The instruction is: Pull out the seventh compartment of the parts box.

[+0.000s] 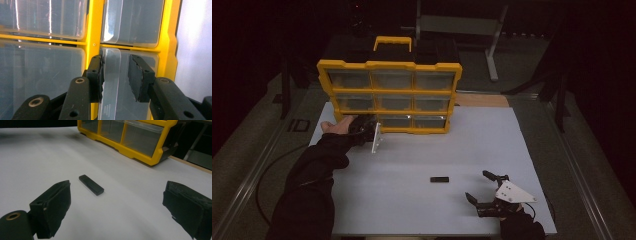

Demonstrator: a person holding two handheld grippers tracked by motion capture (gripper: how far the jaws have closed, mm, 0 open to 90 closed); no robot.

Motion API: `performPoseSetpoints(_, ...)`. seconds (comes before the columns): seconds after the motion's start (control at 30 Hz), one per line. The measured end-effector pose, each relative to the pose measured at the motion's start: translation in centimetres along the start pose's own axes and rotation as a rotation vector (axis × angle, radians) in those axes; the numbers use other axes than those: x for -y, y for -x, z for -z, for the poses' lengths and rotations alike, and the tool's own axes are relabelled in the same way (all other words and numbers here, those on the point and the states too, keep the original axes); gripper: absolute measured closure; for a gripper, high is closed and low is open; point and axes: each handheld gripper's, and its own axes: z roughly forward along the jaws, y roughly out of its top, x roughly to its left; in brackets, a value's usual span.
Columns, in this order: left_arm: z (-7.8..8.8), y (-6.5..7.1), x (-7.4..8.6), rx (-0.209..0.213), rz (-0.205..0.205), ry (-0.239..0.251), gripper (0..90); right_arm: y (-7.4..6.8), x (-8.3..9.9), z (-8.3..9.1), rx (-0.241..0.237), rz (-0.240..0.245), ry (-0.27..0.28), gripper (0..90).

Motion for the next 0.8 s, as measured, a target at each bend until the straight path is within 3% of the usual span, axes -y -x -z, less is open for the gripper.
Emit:
performPoseSetpoints(0.13, 0.0, -0.3, -0.1, -0.007, -0.005, -0.008, 73.7, 0.1, 0.0, 0.1, 0.000, -0.012, -0.001, 8.0)
performPoseSetpoints(0.43, 0.1, -0.7, -0.4, 0.024, -0.017, -0.029, 75.1, 0.2, 0.0, 0.1, 0.008, -0.014, 0.004, 8.0)
performPoseSetpoints(0.5, 0.3, -0.8, -0.4, 0.015, -0.026, -0.022, 75.6, 0.2, 0.0, 0.2, 0.009, -0.018, 0.005, 8.0)
performPoseSetpoints(0.57, 0.7, -1.0, -0.4, 0.036, -0.043, -0.032, 75.6, 0.3, 0.0, 0.2, 0.011, -0.016, 0.006, 8.0)
performPoseSetpoints(0.8, 1.5, -0.7, -0.4, 0.046, -0.030, -0.021, 75.5, 0.2, 0.0, 0.3, 0.013, -0.019, 0.009, 8.0)
